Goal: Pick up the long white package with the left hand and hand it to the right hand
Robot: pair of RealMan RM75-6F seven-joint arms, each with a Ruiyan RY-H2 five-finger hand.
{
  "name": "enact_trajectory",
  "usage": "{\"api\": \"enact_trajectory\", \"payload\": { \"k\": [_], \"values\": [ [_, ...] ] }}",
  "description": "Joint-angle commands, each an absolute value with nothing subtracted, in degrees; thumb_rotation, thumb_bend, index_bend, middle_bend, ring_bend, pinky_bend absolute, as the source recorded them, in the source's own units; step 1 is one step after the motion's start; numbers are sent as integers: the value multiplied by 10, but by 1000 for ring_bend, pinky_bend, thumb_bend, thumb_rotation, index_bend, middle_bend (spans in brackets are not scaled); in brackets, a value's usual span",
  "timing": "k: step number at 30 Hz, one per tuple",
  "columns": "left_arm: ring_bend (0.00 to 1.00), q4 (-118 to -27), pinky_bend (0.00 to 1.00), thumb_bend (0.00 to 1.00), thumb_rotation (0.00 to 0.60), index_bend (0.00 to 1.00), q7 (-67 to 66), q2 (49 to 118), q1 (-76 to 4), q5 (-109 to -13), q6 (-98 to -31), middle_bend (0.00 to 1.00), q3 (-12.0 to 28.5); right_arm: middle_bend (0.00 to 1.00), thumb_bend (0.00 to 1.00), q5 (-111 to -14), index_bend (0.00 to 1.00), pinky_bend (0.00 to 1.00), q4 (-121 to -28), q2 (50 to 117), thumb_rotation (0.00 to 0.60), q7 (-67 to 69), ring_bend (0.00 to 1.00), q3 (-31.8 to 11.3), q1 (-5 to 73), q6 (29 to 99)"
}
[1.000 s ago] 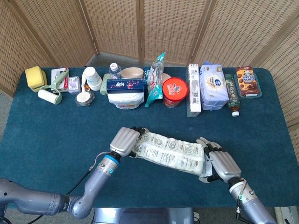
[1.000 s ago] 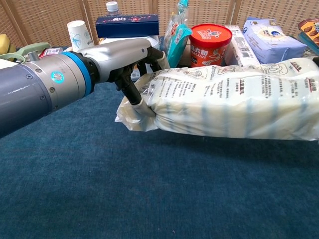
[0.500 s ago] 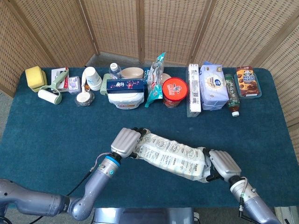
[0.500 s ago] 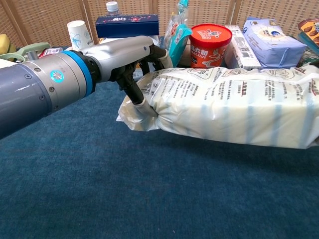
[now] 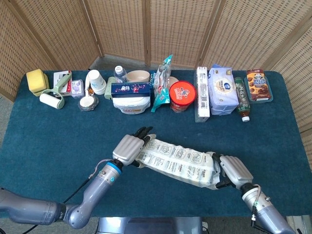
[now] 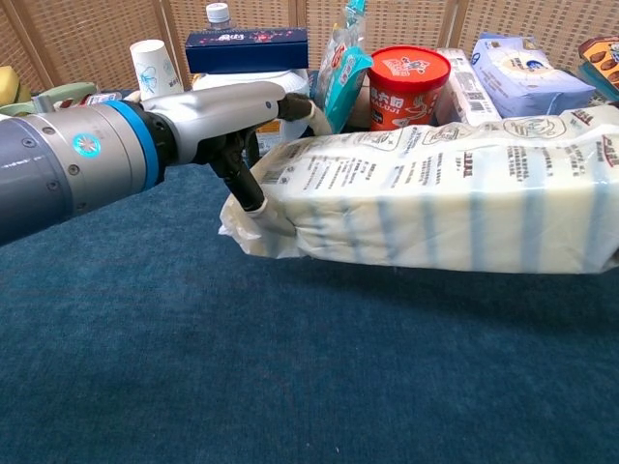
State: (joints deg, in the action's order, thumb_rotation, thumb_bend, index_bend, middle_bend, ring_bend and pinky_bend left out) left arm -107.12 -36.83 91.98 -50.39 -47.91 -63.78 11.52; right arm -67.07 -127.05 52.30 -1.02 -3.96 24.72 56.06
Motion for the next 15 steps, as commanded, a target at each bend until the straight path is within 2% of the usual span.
{"api": "enact_trajectory", "payload": {
  "k": [1,9,15],
  "values": [
    [0,-1078,219,0,600,0,-365,911,-504,-477,-636,0,115,912,584,-675,956,642,-1268,521,600,-4,641,-40,246,561],
    [0,-1121,165,0,600,0,-330,854,-490,-498,-633,0,118,912,589,-682,956,643,-1258,516,600,13,641,-42,242,566],
    [0,-1170,130,0,600,0,-265,759,-458,-545,-619,0,111,912,590,-680,956,643,-1239,516,600,17,641,-44,243,565]
  ]
}}
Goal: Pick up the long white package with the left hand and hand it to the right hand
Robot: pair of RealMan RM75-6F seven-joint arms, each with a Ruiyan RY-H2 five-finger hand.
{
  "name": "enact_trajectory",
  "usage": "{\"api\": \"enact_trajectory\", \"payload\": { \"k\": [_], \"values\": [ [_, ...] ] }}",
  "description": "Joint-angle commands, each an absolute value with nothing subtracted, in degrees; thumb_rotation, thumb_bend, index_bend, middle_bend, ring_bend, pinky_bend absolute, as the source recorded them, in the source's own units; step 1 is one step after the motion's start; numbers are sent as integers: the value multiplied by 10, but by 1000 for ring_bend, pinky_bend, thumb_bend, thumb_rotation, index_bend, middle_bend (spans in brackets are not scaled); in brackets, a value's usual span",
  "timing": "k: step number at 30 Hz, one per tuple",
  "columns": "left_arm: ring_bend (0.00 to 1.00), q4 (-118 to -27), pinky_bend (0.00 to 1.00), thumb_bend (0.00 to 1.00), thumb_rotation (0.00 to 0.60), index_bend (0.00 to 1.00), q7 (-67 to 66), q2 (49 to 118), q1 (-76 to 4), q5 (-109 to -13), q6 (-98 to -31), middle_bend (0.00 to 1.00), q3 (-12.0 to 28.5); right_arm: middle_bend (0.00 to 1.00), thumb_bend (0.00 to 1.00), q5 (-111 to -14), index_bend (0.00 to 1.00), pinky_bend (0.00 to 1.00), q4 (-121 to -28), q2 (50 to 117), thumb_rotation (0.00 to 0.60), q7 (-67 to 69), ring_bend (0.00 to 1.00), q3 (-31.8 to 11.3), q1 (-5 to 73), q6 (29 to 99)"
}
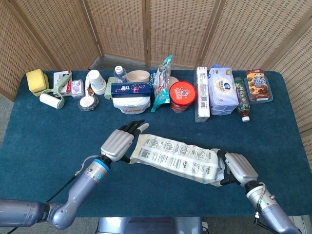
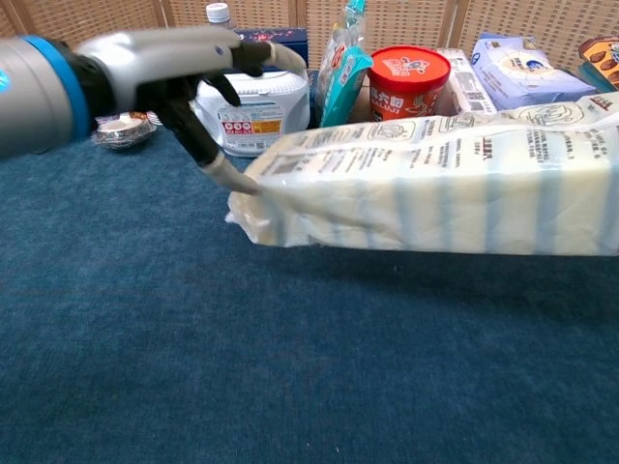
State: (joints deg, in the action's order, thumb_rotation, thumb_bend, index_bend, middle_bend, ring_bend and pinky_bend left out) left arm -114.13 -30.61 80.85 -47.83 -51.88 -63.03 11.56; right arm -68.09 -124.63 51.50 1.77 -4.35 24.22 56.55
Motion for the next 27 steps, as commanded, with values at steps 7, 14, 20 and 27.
{"api": "enact_trajectory", "payload": {
  "k": [7,14,20,27],
  "values": [
    [0,-1186,110,0,600,0,-207,663,-419,-609,-615,0,94,912,592,-670,955,643,-1227,518,600,22,640,-47,246,561],
    [0,-1156,110,0,600,0,-141,581,-351,-696,-646,0,51,912,595,-670,954,643,-1232,510,600,37,640,-55,247,560],
    [0,-1092,109,0,600,0,-50,542,-297,-769,-671,0,16,912,597,-672,954,643,-1239,500,600,75,640,-65,246,557],
    [0,-1005,110,0,600,0,39,531,-246,-826,-708,0,-10,912,597,-693,953,643,-1239,484,600,132,639,-75,243,548]
  ]
}}
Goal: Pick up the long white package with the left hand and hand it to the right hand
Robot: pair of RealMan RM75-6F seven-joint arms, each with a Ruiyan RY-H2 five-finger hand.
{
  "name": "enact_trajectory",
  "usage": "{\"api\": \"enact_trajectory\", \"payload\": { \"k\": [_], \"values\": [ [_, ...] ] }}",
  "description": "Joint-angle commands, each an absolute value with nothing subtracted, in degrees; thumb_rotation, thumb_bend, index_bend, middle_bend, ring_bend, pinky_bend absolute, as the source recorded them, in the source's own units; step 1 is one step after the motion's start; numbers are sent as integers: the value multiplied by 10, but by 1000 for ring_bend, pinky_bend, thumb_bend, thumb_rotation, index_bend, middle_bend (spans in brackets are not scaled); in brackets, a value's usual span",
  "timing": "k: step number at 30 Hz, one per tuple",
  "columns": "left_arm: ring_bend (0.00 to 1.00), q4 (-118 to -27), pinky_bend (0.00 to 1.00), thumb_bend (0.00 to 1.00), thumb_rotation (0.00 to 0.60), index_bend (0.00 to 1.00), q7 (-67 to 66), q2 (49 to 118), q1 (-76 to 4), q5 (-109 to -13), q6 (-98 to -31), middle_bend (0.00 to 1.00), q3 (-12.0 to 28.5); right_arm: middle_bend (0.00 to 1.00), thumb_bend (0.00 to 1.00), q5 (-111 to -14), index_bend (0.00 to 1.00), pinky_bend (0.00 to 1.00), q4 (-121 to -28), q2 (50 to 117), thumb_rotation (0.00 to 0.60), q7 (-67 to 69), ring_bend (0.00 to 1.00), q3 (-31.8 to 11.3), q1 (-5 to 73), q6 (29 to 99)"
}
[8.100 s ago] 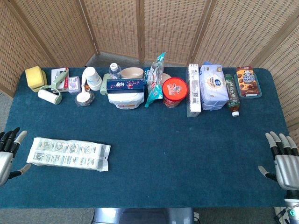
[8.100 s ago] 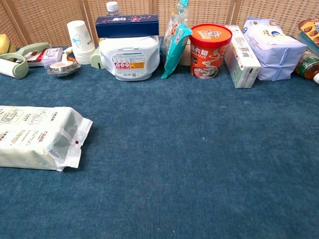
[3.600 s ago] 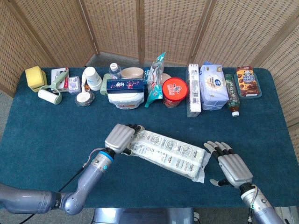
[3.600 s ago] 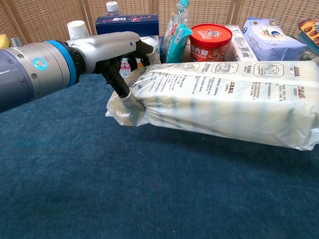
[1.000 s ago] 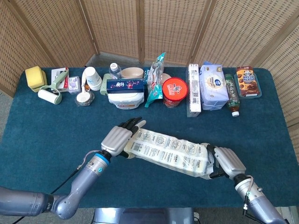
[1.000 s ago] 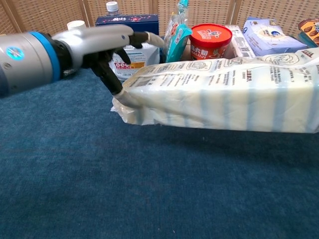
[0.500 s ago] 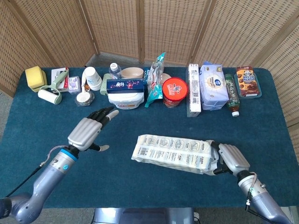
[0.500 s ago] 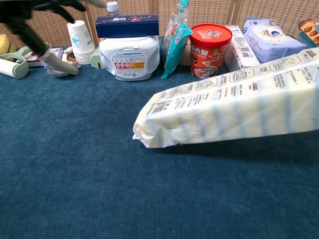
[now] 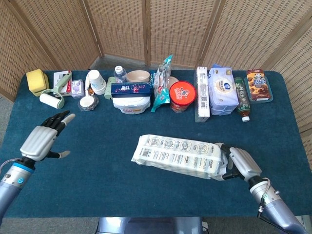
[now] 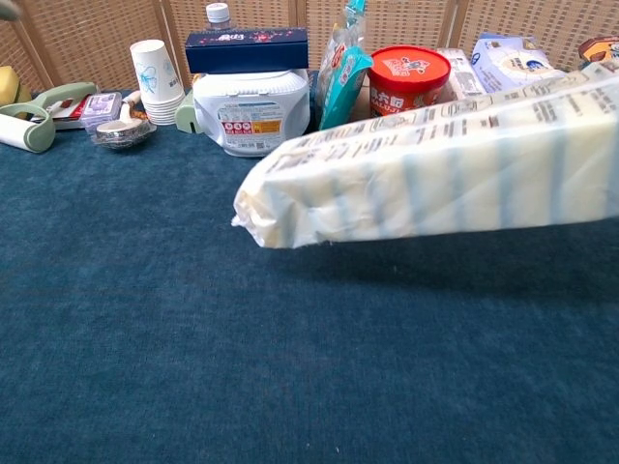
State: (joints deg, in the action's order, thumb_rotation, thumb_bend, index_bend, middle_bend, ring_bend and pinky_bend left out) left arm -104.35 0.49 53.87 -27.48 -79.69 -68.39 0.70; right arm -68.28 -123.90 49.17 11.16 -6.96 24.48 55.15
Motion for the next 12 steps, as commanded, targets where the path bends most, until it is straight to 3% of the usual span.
{"api": "enact_trajectory", "payload": {
  "k": [1,12],
  "values": [
    [0,-988,109,0,600,0,49,531,-236,-833,-719,0,-14,912,597,-697,953,643,-1239,481,600,142,639,-77,242,547],
    [0,-885,99,0,600,0,101,545,-161,-837,-798,0,-22,912,598,-723,950,643,-1239,464,600,187,636,-81,238,540]
  ]
}}
